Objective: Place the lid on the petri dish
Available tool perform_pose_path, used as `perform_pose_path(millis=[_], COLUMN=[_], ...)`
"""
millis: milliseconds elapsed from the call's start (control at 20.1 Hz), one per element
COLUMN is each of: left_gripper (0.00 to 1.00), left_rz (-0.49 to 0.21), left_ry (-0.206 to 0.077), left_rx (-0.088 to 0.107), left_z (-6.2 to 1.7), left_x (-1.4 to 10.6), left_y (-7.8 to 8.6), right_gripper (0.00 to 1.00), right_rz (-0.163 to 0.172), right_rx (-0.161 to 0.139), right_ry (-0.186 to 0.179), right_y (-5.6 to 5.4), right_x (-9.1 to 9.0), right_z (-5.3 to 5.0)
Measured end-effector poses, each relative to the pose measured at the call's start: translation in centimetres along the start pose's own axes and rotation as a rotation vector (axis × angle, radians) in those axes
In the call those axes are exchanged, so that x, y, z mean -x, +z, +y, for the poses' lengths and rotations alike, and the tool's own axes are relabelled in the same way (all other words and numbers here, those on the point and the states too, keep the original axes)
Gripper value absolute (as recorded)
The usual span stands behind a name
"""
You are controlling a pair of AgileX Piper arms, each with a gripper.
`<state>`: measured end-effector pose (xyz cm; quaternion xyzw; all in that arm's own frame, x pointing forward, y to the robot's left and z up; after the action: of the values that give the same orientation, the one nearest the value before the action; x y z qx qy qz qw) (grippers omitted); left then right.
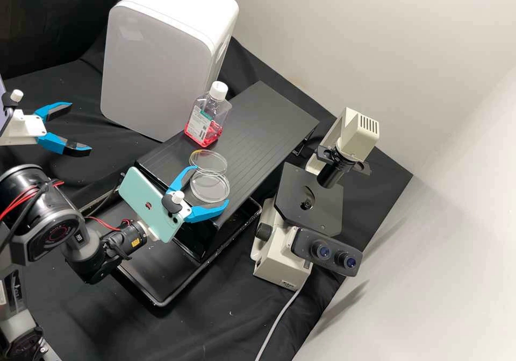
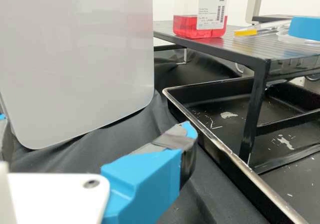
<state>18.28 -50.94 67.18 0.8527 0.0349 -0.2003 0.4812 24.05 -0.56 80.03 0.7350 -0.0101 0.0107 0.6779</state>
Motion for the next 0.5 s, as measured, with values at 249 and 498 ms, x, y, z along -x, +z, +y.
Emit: perform_pose_path(millis=[249,498], left_gripper=[1.0,1.0], left_rz=[0.0,0.0], left_ry=[0.0,0.0], left_rx=[-0.021,-0.021], left_z=[0.0,0.0], left_x=[0.0,0.0], left_y=[0.0,0.0], right_gripper=[1.0,1.0], right_rz=[-0.01,-0.012], right_rx=[-0.005,-0.01], right_ry=[0.012,0.018], right_y=[0.07,-0.05], right_x=[0.0,-0.07], right_z=[0.09,0.01])
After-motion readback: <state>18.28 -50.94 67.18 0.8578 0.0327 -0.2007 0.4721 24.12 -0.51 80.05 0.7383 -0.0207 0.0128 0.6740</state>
